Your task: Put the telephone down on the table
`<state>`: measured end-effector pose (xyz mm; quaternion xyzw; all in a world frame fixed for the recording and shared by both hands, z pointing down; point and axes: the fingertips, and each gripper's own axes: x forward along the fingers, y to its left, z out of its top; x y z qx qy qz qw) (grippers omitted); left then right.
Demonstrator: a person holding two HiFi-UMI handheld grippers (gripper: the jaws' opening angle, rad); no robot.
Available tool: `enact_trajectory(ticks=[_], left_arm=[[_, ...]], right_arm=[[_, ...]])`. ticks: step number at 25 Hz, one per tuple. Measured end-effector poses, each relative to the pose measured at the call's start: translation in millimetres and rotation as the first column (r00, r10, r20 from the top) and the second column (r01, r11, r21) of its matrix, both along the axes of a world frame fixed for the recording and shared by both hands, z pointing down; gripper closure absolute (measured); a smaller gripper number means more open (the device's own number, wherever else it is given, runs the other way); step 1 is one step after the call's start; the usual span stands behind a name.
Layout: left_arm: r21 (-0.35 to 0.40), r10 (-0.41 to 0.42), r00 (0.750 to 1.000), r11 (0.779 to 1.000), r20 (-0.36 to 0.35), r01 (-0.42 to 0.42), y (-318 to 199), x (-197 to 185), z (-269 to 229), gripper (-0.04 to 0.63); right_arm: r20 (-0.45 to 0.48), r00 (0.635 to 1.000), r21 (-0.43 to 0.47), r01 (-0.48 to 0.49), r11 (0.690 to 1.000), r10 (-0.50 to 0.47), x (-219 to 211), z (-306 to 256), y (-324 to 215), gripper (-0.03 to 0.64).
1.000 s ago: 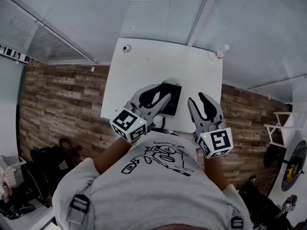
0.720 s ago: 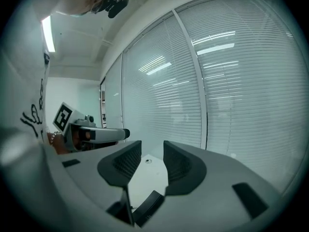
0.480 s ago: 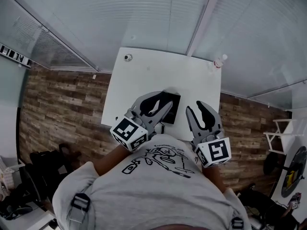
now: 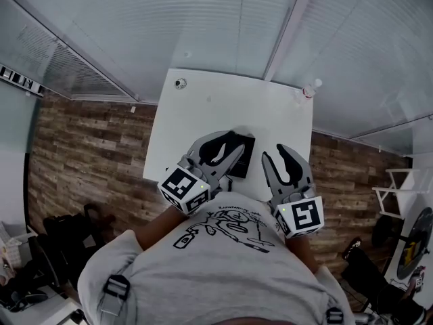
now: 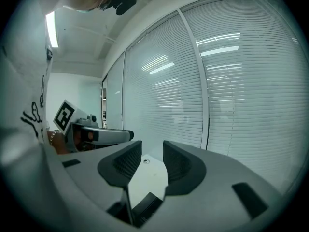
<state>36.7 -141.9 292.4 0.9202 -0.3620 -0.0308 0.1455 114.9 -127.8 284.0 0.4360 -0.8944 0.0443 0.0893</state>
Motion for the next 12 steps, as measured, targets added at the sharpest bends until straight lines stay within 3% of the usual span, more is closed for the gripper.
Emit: enact_trajectory(ticks=[12], left_arm=[[0.008, -0.016, 1.000, 1.000, -0.015, 0.016, -2.6, -7.7, -6.0, 0.465]], right_arm=[[-0.013, 1.000, 0.027, -0.004, 1.000, 0.004, -8.5, -7.1, -5.4, 0.488]])
